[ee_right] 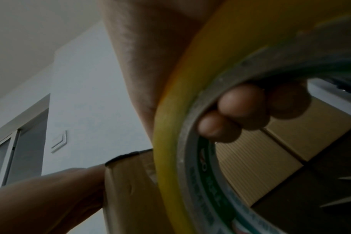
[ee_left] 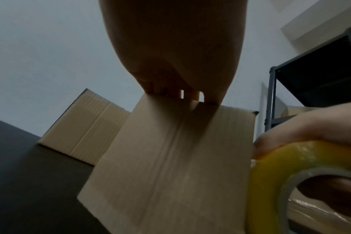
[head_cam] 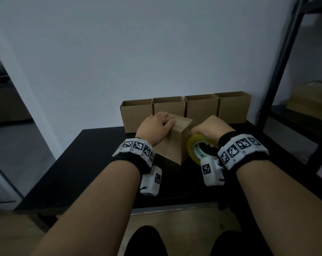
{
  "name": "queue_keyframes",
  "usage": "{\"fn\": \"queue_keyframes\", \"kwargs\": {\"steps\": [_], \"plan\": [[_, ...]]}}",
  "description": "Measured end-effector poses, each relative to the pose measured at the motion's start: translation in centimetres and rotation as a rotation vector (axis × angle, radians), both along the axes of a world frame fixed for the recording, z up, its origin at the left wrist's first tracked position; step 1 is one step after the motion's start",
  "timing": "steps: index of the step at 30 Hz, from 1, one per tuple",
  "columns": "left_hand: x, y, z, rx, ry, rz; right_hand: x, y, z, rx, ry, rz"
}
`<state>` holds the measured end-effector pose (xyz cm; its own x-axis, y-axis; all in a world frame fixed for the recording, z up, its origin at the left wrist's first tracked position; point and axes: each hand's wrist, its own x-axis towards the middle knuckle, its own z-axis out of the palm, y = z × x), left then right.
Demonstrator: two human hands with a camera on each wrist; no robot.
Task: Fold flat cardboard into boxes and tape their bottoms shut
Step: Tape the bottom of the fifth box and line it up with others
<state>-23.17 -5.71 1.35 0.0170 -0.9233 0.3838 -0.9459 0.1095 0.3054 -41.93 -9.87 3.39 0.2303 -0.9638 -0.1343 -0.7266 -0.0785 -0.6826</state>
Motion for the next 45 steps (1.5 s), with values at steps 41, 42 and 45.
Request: {"fn": "queue_keyframes", "kwargs": {"steps": [41, 42, 45], "plan": [[-1.0, -1.7, 2.3, 0.412, -0.183, 0.453, -0.7, -3.0, -0.8, -0.159, -0.230, 0.091], [-1.2, -1.7, 2.3, 0.420, -0.175, 0.466, -0.6, -3.1, -0.8, -0.170, -0.216, 0.091], [-1.5, -1.7, 2.6, 0.440, -0.166, 0.495, -0.6, -3.4, -0.9, -0.188, -0.208, 0.092]]}}
